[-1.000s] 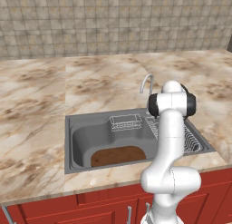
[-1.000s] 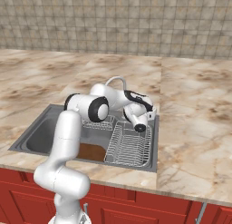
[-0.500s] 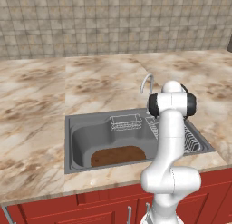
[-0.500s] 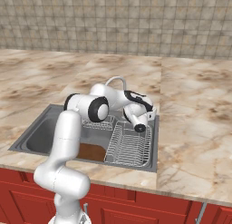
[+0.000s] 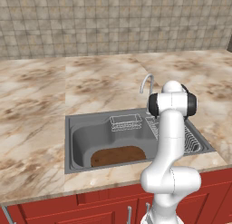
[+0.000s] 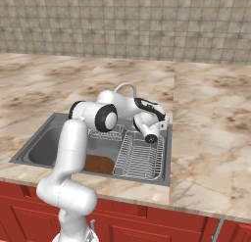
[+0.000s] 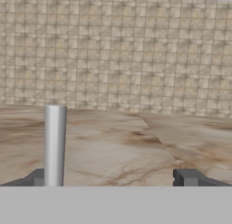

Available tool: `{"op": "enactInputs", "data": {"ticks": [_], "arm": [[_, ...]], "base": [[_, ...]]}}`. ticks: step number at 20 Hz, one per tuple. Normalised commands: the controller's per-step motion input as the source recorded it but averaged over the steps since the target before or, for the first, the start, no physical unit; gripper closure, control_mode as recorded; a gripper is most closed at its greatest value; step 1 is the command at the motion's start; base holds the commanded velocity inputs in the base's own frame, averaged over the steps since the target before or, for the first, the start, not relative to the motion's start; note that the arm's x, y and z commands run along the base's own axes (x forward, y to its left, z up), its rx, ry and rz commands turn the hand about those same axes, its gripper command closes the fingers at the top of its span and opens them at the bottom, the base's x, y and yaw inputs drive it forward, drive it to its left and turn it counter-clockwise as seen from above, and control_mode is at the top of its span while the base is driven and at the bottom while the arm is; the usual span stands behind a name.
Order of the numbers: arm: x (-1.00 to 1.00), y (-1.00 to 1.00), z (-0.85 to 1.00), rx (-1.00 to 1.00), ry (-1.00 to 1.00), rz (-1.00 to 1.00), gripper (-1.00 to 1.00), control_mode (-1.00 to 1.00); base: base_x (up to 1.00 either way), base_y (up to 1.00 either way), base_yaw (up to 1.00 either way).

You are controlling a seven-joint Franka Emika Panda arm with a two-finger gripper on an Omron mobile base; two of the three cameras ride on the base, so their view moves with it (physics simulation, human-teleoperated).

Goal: Turn on the sink faucet with hot water and rinse the cutting board for ten seconds, then turn off the faucet. Push the cutting board to reach the water if necessary.

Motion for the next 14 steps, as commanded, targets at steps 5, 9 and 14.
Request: {"op": "enactInputs", "data": {"ticks": [5,9,14], "arm": [[-0.03,-0.12,0.0,0.0,0.0,0.0,-1.0,-1.0],[-0.02,-0.09,0.0,0.0,0.0,0.0,-1.0,-1.0],[-0.14,-0.17,0.0,0.0,0.0,0.0,-1.0,-1.0]], "base": [[0.0,0.0,0.0],[0.0,0.0,0.0],[0.0,0.0,0.0]]}}
